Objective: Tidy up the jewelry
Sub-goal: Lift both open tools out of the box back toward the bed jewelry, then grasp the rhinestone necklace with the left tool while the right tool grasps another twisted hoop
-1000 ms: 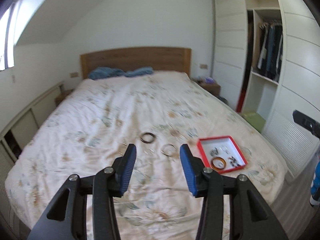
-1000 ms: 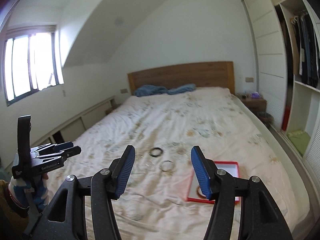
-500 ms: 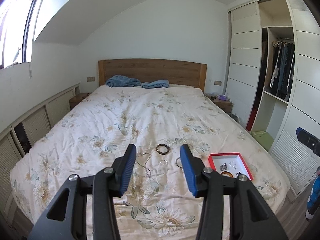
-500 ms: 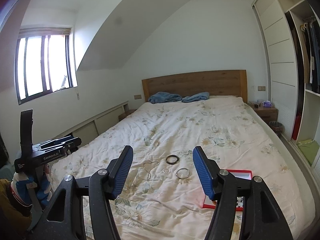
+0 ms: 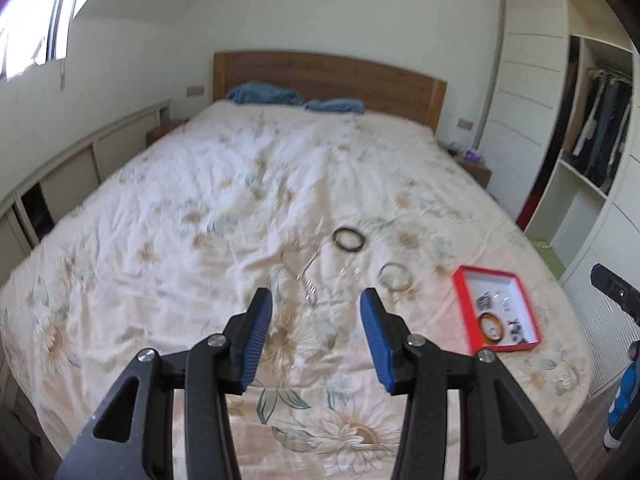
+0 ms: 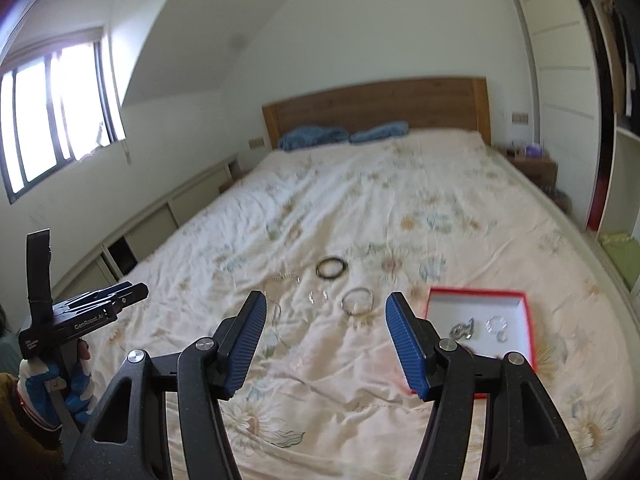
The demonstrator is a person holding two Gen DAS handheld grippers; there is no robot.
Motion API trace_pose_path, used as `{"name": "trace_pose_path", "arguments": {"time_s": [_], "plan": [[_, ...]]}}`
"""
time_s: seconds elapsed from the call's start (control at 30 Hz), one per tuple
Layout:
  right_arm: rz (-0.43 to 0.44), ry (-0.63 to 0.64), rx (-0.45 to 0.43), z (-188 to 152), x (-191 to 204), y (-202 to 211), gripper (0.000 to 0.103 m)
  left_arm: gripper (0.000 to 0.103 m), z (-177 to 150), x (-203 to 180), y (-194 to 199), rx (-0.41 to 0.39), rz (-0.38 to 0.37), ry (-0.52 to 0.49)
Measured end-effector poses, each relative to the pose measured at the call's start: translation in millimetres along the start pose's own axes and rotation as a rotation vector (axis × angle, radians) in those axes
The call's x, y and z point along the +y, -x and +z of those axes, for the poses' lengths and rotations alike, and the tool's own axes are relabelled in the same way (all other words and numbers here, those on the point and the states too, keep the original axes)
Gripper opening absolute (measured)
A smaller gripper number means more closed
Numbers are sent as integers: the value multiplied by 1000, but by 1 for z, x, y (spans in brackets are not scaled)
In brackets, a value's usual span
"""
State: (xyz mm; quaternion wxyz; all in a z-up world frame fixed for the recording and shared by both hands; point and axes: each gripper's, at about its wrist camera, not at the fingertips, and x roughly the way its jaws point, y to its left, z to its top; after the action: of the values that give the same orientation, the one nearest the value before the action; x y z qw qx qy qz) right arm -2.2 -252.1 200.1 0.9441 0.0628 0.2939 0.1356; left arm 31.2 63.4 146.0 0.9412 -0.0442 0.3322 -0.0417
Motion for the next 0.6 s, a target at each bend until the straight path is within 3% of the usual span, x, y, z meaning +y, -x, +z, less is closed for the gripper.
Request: {"name": "trace_pose_path", "arguments": {"time_s": [0.27, 0.6], "plan": [[3, -13, 124, -18, -13, -87, 62, 44, -17, 20, -78, 98, 38, 48], [-5, -15, 257, -38, -23, -185, 62, 44, -33, 31, -164, 194, 33, 80]]}}
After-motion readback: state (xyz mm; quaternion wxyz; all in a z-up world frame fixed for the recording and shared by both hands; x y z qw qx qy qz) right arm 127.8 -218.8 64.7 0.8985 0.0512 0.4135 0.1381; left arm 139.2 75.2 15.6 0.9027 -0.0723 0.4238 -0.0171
